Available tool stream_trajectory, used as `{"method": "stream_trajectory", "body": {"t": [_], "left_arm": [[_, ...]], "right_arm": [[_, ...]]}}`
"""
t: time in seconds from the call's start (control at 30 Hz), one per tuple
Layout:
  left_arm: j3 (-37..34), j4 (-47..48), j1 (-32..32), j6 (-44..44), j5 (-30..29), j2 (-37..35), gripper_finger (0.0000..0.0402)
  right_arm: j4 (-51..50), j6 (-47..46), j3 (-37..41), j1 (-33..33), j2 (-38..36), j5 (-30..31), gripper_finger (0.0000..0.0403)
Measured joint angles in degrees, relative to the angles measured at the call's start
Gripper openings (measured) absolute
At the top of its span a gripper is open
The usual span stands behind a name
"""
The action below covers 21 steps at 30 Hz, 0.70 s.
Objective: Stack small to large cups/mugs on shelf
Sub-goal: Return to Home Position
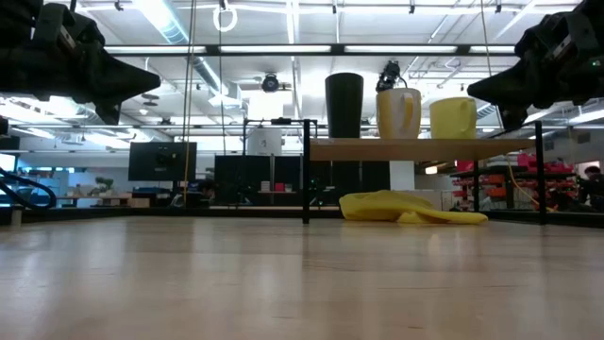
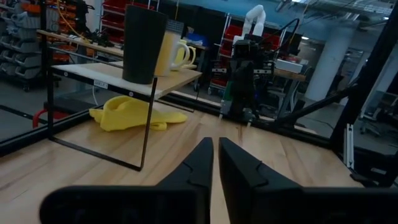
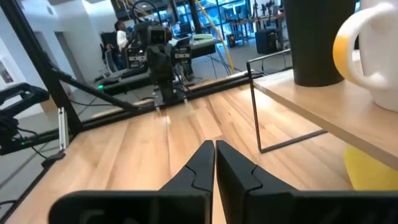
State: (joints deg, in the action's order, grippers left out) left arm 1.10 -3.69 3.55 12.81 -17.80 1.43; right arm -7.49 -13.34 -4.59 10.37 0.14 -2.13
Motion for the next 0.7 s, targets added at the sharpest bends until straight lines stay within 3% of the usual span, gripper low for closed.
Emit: {"method": "stream_trajectory", "body": {"t": [0.7], "left_arm": [[0.1, 0.0, 0.0, 0.0, 0.0, 0.0, 0.0036]], "right_arm": [[-0.1, 0.0, 0.0, 0.0, 0.0, 0.0, 0.0022]]}}
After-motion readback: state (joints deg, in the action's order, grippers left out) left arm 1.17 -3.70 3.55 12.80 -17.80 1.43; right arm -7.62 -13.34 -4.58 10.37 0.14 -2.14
